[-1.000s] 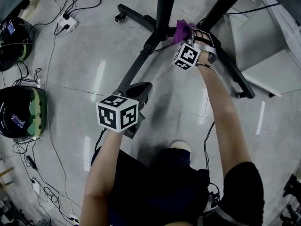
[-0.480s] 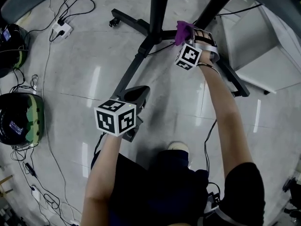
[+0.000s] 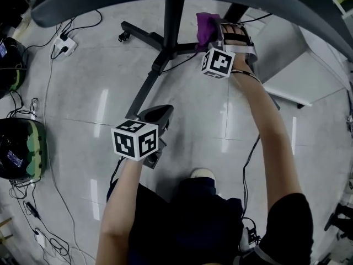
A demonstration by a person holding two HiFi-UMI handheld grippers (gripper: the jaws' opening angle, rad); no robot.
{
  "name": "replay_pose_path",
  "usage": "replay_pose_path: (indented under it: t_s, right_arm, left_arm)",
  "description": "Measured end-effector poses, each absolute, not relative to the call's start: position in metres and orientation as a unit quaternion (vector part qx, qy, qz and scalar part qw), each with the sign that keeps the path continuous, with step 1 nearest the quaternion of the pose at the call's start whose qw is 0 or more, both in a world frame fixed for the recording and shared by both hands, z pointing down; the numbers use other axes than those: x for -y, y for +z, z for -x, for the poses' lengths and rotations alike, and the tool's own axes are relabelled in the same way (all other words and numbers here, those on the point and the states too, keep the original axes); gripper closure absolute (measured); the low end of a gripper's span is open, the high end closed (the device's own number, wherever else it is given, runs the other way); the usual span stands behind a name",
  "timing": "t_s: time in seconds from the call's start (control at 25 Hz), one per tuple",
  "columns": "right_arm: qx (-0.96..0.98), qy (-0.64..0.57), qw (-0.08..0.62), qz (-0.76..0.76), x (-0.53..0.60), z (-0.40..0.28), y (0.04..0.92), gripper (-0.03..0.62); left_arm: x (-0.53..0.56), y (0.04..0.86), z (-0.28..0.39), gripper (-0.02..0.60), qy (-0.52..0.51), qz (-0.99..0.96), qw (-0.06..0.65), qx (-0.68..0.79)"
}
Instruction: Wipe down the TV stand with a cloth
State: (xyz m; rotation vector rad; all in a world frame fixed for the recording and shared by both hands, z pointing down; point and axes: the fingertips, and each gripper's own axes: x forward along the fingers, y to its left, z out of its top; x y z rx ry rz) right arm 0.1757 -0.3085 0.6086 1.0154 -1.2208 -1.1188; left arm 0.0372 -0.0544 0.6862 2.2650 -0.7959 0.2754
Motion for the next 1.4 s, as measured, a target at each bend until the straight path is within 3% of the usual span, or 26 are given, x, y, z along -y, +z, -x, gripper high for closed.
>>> replay_pose_path:
  t_s: [0.44,0.72,1.4]
  right_arm:
    - [0.428,-0.576,0.501,-0.483,0.301,-0.177,0.466,0.497]
    - [0.386,-0.599,0.491,-0.502,0.304,-0.18,0.423,0.497]
    - [0.425,-0.537,0.52,-0.51,0.31,-0.199,0.484,0.497]
  left_arm:
    - [0.052,0.675,-0.041,0.575,0.094,-0.88,0.352,0.305]
    - [0.053,0.674,-0.037,0.575,0.096,-0.88,0.349,0.309]
    - [0.053,0.678,-0.034,0.575,0.101,-0.877,0.351,0.312]
